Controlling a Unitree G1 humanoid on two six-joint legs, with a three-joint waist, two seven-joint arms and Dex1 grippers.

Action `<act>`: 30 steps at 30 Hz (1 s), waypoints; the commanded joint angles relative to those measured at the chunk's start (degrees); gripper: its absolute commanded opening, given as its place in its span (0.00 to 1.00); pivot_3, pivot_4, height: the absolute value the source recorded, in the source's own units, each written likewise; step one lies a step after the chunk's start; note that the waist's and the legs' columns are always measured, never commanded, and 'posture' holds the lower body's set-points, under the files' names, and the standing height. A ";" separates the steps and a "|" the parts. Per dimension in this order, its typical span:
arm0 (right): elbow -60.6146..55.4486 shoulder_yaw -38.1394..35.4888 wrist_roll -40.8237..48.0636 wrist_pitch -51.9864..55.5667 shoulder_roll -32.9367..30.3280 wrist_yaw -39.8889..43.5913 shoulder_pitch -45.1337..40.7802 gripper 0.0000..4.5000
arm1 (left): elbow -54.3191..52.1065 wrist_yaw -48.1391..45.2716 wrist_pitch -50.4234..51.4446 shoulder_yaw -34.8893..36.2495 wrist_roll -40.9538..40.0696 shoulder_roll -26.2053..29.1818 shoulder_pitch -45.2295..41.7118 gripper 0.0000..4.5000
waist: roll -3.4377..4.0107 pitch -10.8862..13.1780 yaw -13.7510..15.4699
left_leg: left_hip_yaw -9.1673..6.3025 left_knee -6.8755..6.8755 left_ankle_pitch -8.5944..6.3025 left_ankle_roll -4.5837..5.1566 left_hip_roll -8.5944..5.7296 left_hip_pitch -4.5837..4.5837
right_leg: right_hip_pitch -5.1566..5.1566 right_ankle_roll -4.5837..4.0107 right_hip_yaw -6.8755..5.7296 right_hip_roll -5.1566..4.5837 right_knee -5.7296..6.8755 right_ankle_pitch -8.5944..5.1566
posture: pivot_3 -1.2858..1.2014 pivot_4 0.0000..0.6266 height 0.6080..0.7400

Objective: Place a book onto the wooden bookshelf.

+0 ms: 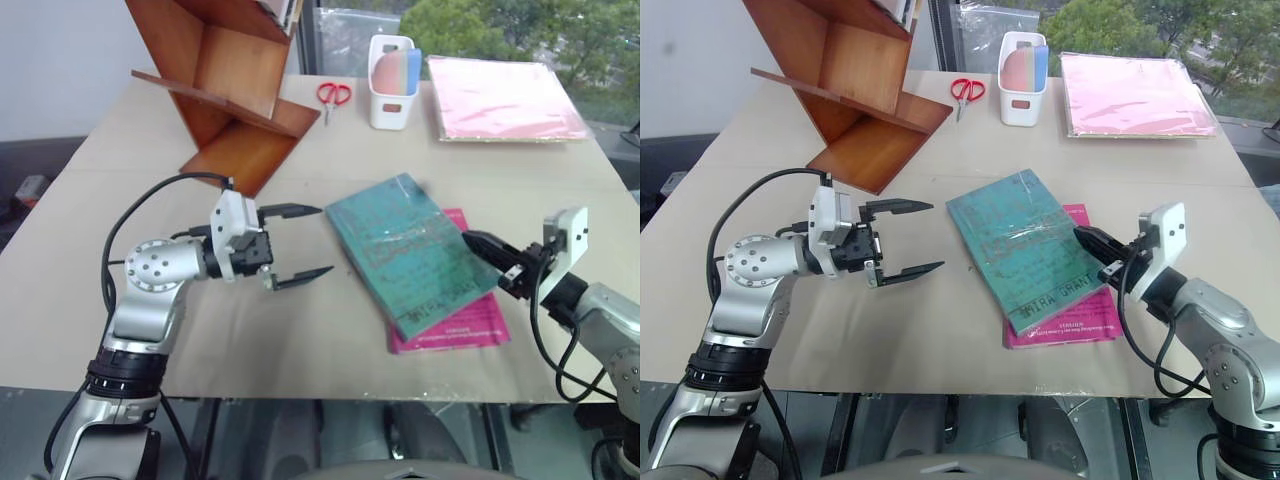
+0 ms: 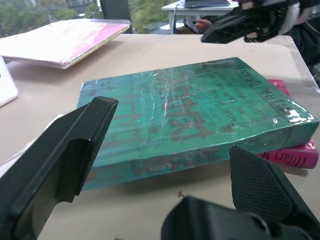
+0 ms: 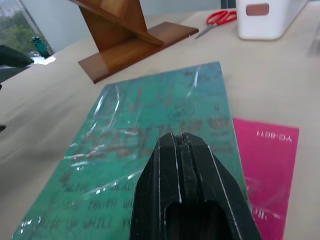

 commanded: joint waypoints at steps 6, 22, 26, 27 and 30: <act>-8.47 -8.08 1.59 -5.44 -5.23 7.96 12.30 0.19 | -3.28 -0.95 9.54 1.68 -8.38 1.44 1.44 1.00 | 0.06 0.00 0.17 | -0.15 0.11 -0.01 0.01 -0.01 -0.02 | 0.12 0.00 -0.17 -0.02 -0.01 0.00 | 0.52 0.24 1.00; -14.30 -7.06 -10.20 -12.83 -11.96 13.97 23.91 0.99 | -2.48 -5.46 13.82 1.36 -11.60 2.30 3.32 1.00 | 0.12 -0.02 0.04 | -0.59 0.43 0.00 0.00 -0.02 0.20 | 0.68 -0.02 -0.68 -0.10 -0.08 -0.03 | 0.52 0.24 1.00; -14.27 -7.48 -11.57 -13.10 -12.62 14.33 24.72 0.99 | -3.76 -4.61 16.60 2.11 -13.14 2.49 4.51 1.00 | 0.13 -0.02 0.06 | -0.62 0.41 0.00 -0.01 -0.02 0.20 | 0.69 -0.02 -0.71 -0.08 -0.08 -0.03 | 0.52 0.24 1.00; -14.19 -7.51 -12.11 -13.61 -12.77 14.61 24.88 0.99 | -4.06 -4.57 16.97 2.30 -13.29 2.66 4.87 1.00 | 0.13 -0.02 0.04 | -0.62 0.41 0.00 -0.01 -0.02 0.20 | 0.69 -0.02 -0.71 -0.08 -0.08 -0.03 | 0.52 0.24 1.00; -13.89 -7.46 -13.40 -15.35 -12.81 15.49 25.04 0.99 | -4.87 -3.90 18.42 2.93 -14.08 2.79 5.70 1.00 | 0.13 -0.02 0.05 | -0.63 0.41 0.00 -0.01 -0.02 0.20 | 0.69 -0.02 -0.71 -0.08 -0.08 -0.03 | 0.52 0.24 1.00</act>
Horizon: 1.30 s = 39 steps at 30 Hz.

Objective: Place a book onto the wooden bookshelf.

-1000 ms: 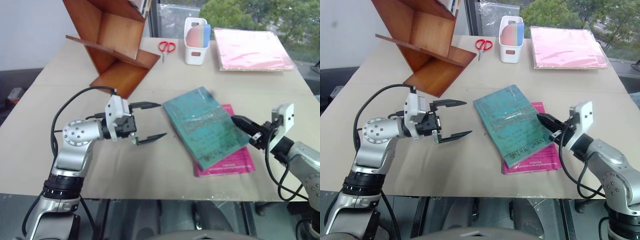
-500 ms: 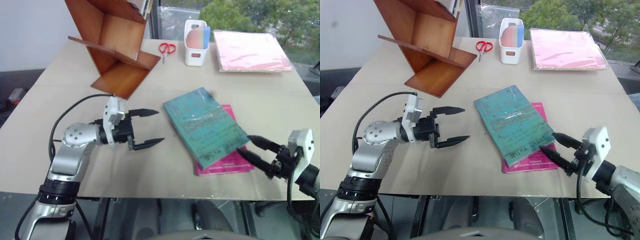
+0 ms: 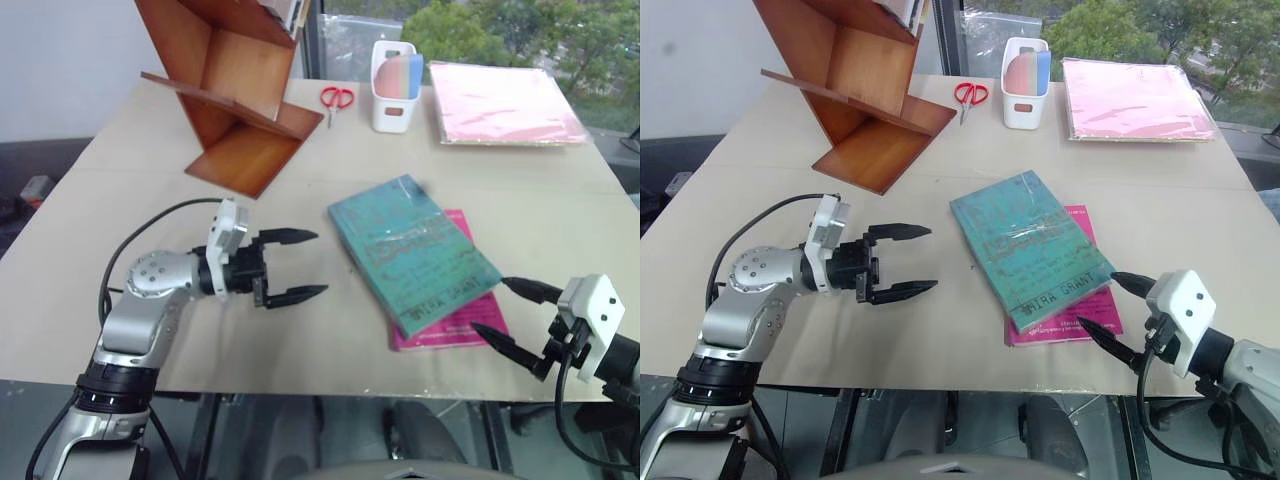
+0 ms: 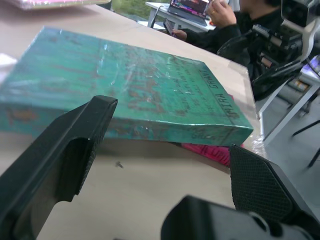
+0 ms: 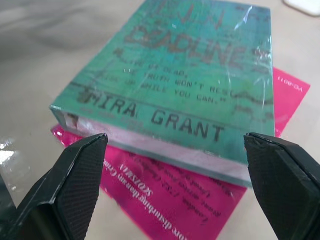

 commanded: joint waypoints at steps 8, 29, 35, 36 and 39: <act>0.06 -0.62 -2.11 -6.36 0.14 3.44 0.19 0.99 | -4.36 1.49 1.18 2.50 -1.21 0.38 1.84 1.00 | 0.00 0.00 0.02 | -0.02 0.01 0.00 0.00 -0.01 0.00 | 0.03 0.00 -0.01 -0.02 -0.01 0.00 | 0.52 0.24 1.00; 1.22 -1.74 -0.11 -11.96 4.36 5.42 2.51 0.99 | -4.90 2.52 2.47 2.10 -1.12 0.52 2.51 1.00 | 0.01 -0.01 0.14 | -0.05 0.01 0.00 0.00 -0.02 0.00 | 0.06 -0.01 -0.05 -0.03 -0.02 -0.01 | 0.52 0.24 1.00; 0.50 -2.01 -0.20 -13.53 4.78 5.36 3.38 0.99 | -7.56 10.65 17.94 4.13 -7.02 1.08 4.27 1.00 | 0.04 -0.02 0.10 | -0.06 0.01 0.00 0.00 -0.02 0.00 | 0.06 -0.01 -0.06 -0.04 -0.01 -0.01 | 0.52 0.24 1.00; 0.43 -1.86 -0.51 -13.79 4.82 5.25 3.53 0.99 | -8.45 13.89 23.83 5.34 -10.77 0.72 3.84 1.00 | 0.04 -0.02 0.10 | -0.07 0.01 0.00 0.00 -0.01 0.00 | 0.06 0.00 -0.07 -0.04 -0.01 -0.01 | 0.52 0.24 1.00; 0.11 -1.54 -1.00 -14.09 4.94 4.73 3.86 0.99 | -9.02 21.96 41.82 8.31 -23.06 1.06 0.08 1.00 | 0.04 -0.02 0.22 | -0.14 0.03 0.00 0.00 -0.01 0.00 | 0.10 0.04 -0.17 -0.08 0.00 -0.03 | 0.52 0.24 1.00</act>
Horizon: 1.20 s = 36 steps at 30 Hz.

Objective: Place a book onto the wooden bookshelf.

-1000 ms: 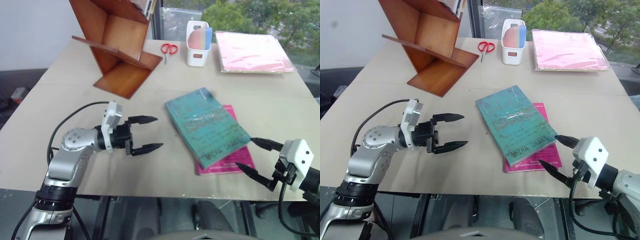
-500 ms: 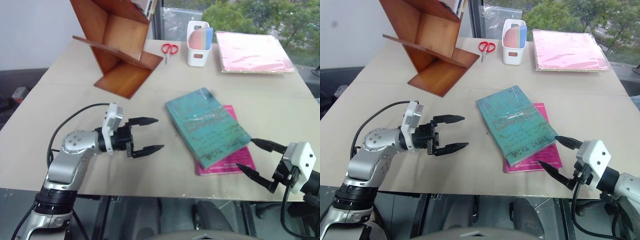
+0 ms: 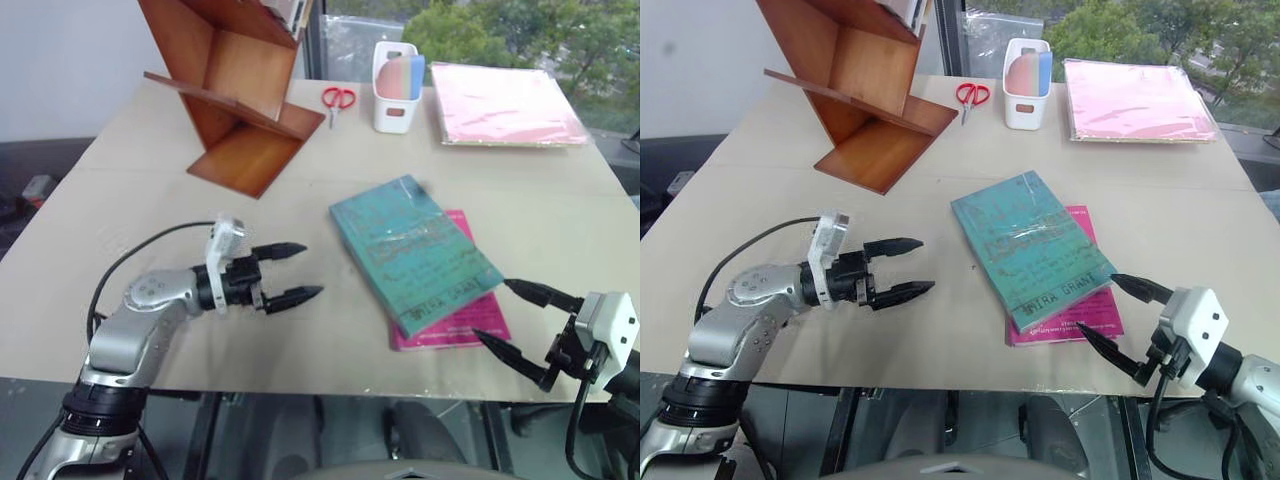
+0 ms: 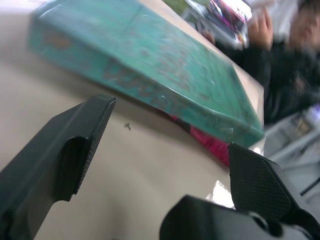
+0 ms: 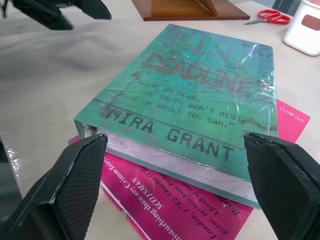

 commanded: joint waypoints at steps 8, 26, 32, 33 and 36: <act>-5.48 -2.57 0.69 -0.39 -0.03 -2.69 1.37 0.99 | 10.60 27.30 42.46 8.35 -38.62 -5.99 -17.19 1.00 | 0.03 -0.02 1.03 | -0.11 0.15 0.00 0.00 -0.07 0.04 | 0.20 0.17 -0.18 -0.05 0.00 -0.08 | 0.52 0.24 1.00; -10.72 -4.65 2.18 0.13 1.23 -5.65 5.57 0.99 | 22.78 59.05 44.19 5.47 -50.32 -21.47 -20.19 1.00 | 0.03 -0.04 1.18 | -0.34 0.15 0.01 -0.02 -0.29 0.04 | 0.34 0.00 -0.33 -0.17 -0.02 0.03 | 0.52 0.24 1.00; -11.02 -5.19 2.43 -0.28 1.35 -5.62 6.64 0.99 | 23.71 59.52 41.47 5.25 -47.54 -26.33 -18.99 1.00 | 0.04 -0.05 1.26 | -0.36 0.14 0.01 -0.02 -0.35 0.04 | 0.36 0.01 -0.33 -0.20 -0.04 0.02 | 0.52 0.24 1.00; -11.10 -5.25 2.40 -0.35 1.41 -5.64 6.87 0.99 | 23.92 59.59 41.22 5.20 -47.42 -27.24 -18.89 1.00 | 0.04 -0.05 1.28 | -0.36 0.14 0.01 -0.02 -0.37 0.05 | 0.37 0.01 -0.33 -0.20 -0.04 0.02 | 0.52 0.24 1.00; -11.44 -5.42 2.02 -0.26 1.51 -5.87 7.49 0.99 | 24.63 60.10 40.59 5.07 -46.71 -29.73 -18.87 1.00 | 0.04 -0.05 1.31 | -0.40 0.14 0.00 -0.01 -0.41 0.04 | 0.40 0.02 -0.34 -0.22 -0.05 0.01 | 0.52 0.24 1.00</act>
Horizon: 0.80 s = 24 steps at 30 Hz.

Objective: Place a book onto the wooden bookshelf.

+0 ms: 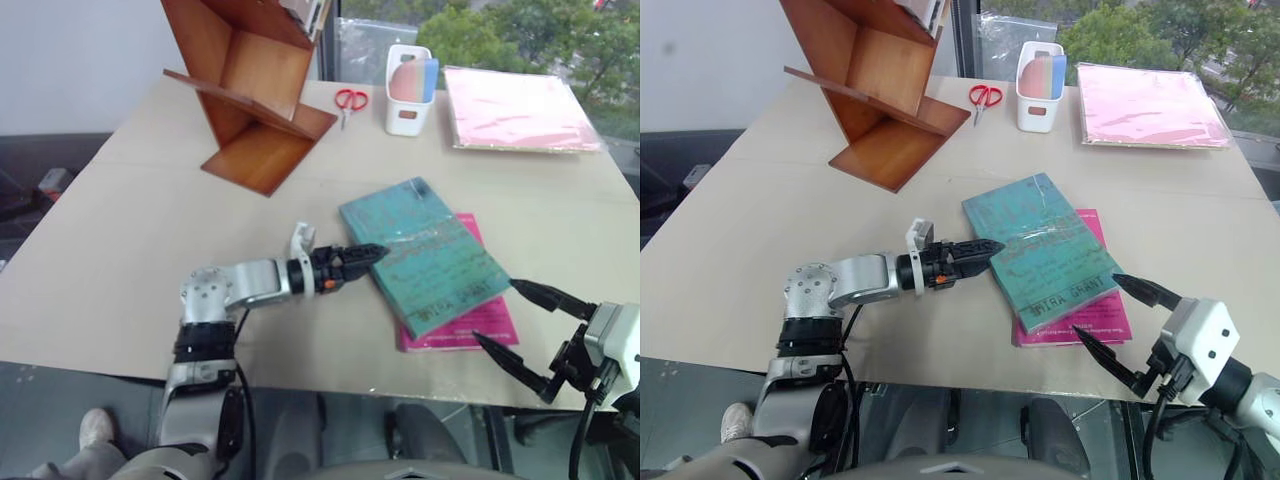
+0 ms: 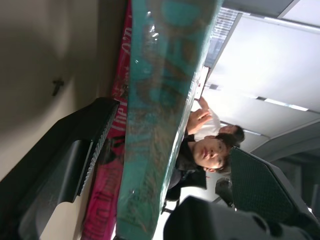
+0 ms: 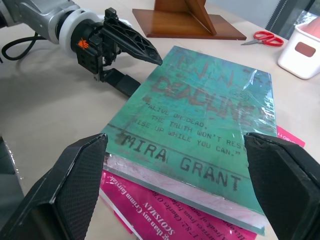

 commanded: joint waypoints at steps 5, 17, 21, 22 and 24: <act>-3.31 -1.98 0.56 -0.33 0.11 -0.92 1.13 0.99 | 1.55 0.83 -2.10 -0.06 1.63 -5.04 0.33 1.00 | 0.07 -0.05 0.01 | -0.04 0.00 0.00 0.00 -0.04 0.02 | 0.06 0.02 -0.02 -0.02 -0.02 -0.02 | 0.52 0.24 1.00; -6.18 -1.01 1.44 4.16 -1.77 -4.36 -1.11 1.00 | 2.25 -1.09 -4.51 2.25 5.13 -7.73 1.11 0.13 | 0.17 -0.18 0.02 | -0.06 -0.04 -0.02 -0.02 -0.19 0.35 | 0.32 0.04 -0.02 -0.17 -0.08 -0.07 | 0.52 0.24 1.00; -6.18 -0.35 1.94 5.56 -2.29 -4.95 -2.96 1.00 | 0.61 -3.36 -4.57 4.28 4.04 -6.34 1.40 0.13 | 0.18 -0.18 -0.04 | -0.07 -0.05 -0.02 -0.02 -0.19 0.36 | 0.31 0.04 -0.01 -0.17 -0.09 -0.07 | 0.52 0.24 1.00; -5.87 0.02 1.92 5.73 -2.41 -4.95 -3.62 1.00 | -0.46 -4.69 -4.96 5.05 3.81 -5.44 1.60 0.13 | 0.18 -0.18 -0.10 | -0.07 -0.06 -0.02 -0.02 -0.20 0.36 | 0.31 0.04 -0.01 -0.17 -0.09 -0.08 | 0.52 0.24 1.00; -5.24 0.87 1.83 5.95 -2.60 -4.89 -4.75 1.00 | -2.36 -7.63 -5.99 5.73 4.40 -3.94 2.03 0.13 | 0.18 -0.18 -0.32 | -0.07 -0.09 -0.02 -0.02 -0.19 0.38 | 0.31 0.04 0.01 -0.17 -0.10 -0.08 | 0.52 0.24 1.00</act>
